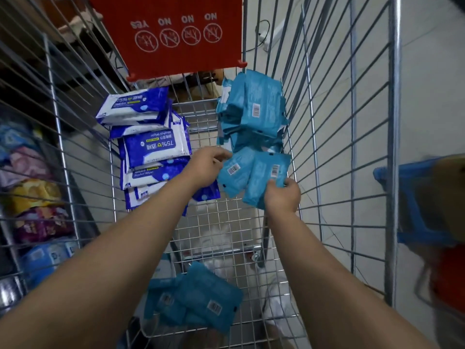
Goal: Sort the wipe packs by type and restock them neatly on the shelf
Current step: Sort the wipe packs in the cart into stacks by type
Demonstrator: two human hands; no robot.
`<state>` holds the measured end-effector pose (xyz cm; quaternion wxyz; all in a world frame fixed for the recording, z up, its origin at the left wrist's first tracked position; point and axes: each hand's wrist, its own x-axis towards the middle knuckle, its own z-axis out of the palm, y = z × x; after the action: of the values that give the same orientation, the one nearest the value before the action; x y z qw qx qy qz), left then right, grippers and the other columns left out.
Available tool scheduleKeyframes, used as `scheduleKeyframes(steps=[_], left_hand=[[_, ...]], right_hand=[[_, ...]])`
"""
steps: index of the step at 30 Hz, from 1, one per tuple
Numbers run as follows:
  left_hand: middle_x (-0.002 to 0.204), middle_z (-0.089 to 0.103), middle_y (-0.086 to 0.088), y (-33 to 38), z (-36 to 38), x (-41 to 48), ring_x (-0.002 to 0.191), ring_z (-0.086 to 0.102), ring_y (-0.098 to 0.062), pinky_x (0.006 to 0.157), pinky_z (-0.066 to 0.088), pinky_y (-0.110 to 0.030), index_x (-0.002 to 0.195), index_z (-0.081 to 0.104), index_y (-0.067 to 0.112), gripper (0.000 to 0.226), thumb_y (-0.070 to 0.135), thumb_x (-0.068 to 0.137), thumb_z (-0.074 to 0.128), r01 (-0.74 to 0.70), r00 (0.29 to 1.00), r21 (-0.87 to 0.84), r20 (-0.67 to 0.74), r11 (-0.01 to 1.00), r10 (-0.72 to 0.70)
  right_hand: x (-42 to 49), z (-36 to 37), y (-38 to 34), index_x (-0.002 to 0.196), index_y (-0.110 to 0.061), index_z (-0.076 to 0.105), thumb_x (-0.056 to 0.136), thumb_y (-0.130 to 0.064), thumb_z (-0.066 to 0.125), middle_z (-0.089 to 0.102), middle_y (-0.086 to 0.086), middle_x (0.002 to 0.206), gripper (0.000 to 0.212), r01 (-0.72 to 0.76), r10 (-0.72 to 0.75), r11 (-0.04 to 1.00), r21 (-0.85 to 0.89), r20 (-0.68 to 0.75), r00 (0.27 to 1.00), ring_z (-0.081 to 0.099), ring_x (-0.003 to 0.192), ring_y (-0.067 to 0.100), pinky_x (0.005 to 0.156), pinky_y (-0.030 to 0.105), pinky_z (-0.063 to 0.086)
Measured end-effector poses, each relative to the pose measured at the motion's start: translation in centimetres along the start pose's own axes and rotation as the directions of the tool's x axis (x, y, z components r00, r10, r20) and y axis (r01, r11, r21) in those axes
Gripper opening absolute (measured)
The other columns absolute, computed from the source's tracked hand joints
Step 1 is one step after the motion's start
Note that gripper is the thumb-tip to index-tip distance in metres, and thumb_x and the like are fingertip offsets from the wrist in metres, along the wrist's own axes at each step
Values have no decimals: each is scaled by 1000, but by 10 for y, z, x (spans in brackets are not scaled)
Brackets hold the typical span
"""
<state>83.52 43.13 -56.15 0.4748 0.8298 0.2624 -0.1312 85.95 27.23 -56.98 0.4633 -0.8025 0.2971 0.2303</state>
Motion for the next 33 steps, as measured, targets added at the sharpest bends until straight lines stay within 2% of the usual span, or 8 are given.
scheduleKeyframes(steps=[9,13,15,18,21,24,29,33], left_hand=[[104,69,-9,-2,7,29,96,62,-19,84,49,-26,103,70,4,23,-6,88,55,-179,958,106,-205,978,198],[91,63,-1,4,-2,38,86,58,-14,85,50,-30,98,67,4,13,0,86,63,-88,963,-87,-262,992,63],[94,59,3,0,-4,26,88,55,-11,82,46,-25,102,65,7,15,7,87,63,-149,944,29,-292,988,151],[93,58,-1,-19,-3,-9,83,52,-15,73,43,-28,95,61,9,8,13,88,62,-283,928,282,-162,917,336],[87,60,-2,-43,1,-53,84,56,-24,70,45,-35,86,61,10,6,16,86,62,-312,948,404,188,860,255],[100,59,2,-59,10,-95,96,55,-20,71,37,-29,97,59,15,11,24,91,56,-292,899,527,436,798,42],[108,60,-1,-93,35,-137,105,56,-20,83,44,-31,104,60,19,20,30,88,56,-240,855,599,503,764,-126],[113,57,-2,-102,42,-147,105,54,-21,84,43,-33,108,56,18,25,30,86,60,-157,861,587,476,794,-181]], right_hand=[[-1,21,7,77,-10,50,85,3,51,65,15,103,16,-464,431,839,286,173,886,64,93,34,86,49,54],[-8,35,-7,100,-12,52,94,6,40,60,11,94,22,-502,335,751,430,406,850,64,68,20,73,37,56],[-3,39,-8,93,-17,52,97,0,39,55,3,81,21,-431,253,851,300,485,837,55,55,11,66,30,51],[8,38,1,70,-19,52,93,-11,51,55,4,81,24,-14,105,977,-211,425,899,53,81,21,81,39,49],[-1,29,17,75,-14,57,84,-12,63,59,8,87,10,259,-73,893,-368,448,891,55,82,21,71,26,40],[-24,17,46,80,-18,53,78,-15,72,59,5,84,19,376,46,770,-516,632,774,54,75,19,67,26,41],[-58,5,89,100,-15,57,84,-11,66,41,-3,106,19,592,26,565,-575,729,684,55,96,21,84,30,45],[-70,5,105,92,-19,51,83,-20,67,47,-1,99,18,689,6,484,-540,789,614,51,88,17,75,29,43]])
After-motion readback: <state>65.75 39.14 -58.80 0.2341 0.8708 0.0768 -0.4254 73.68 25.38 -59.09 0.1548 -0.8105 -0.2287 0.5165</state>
